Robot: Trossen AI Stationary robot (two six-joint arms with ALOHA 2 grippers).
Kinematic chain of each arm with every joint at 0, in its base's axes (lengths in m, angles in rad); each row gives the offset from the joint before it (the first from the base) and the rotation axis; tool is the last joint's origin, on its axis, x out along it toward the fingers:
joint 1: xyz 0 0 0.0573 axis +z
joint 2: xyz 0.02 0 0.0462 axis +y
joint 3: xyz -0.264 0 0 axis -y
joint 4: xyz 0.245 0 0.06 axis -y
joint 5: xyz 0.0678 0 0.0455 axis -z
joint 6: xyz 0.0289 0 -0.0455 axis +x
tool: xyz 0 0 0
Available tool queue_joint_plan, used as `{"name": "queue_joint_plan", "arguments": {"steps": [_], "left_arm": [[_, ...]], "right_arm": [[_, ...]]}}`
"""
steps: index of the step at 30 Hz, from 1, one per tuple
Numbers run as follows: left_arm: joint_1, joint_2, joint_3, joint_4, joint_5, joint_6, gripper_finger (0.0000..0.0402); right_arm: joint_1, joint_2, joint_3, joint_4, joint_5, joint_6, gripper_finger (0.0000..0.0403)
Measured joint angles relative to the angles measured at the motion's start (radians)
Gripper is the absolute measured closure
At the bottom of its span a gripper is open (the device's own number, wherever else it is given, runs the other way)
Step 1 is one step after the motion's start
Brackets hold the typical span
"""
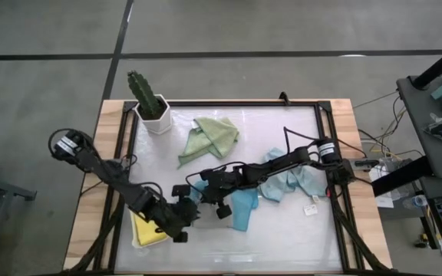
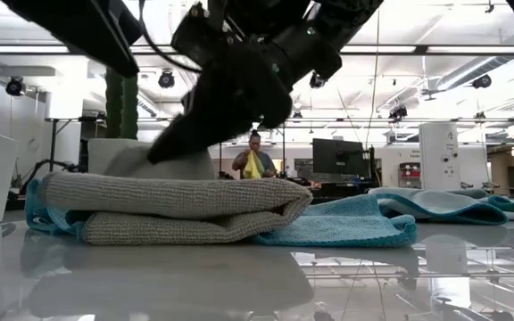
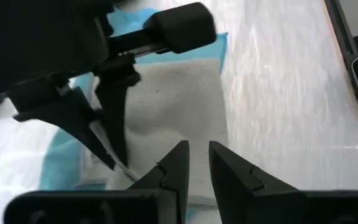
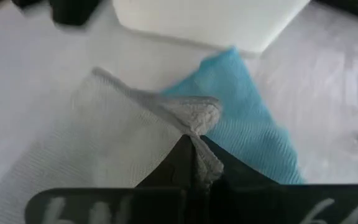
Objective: Fold microfiber towels
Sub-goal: Fold the gray microfiber towel
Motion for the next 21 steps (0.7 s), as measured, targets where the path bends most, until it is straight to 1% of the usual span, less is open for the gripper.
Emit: {"name": "queue_joint_plan", "arguments": {"steps": [1, 6, 12, 16, 21], "left_arm": [[-0.002, 0.007, 0.0, 0.003, 0.0, -0.007, 0.0354], [-0.003, 0.033, 0.0, 0.009, -0.001, -0.031, 0.0354], [-0.006, 0.058, -0.006, 0.076, -0.001, -0.035, 0.0354], [-0.01, 0.098, -0.008, 0.088, 0.0, -0.089, 0.0354], [-0.016, 0.156, -0.008, 0.098, 0.0, -0.127, 0.0354]], "right_arm": [[0.0, 0.001, -0.001, -0.006, 0.014, 0.006, 0.0391], [0.0, 0.001, -0.001, -0.015, 0.016, 0.008, 0.039], [-0.009, 0.001, -0.001, 0.019, 0.021, 0.048, 0.0384], [-0.02, 0.0, -0.001, 0.02, 0.023, 0.085, 0.0348], [-0.023, 0.0, 0.014, 0.018, 0.023, 0.096, 0.028]]}}
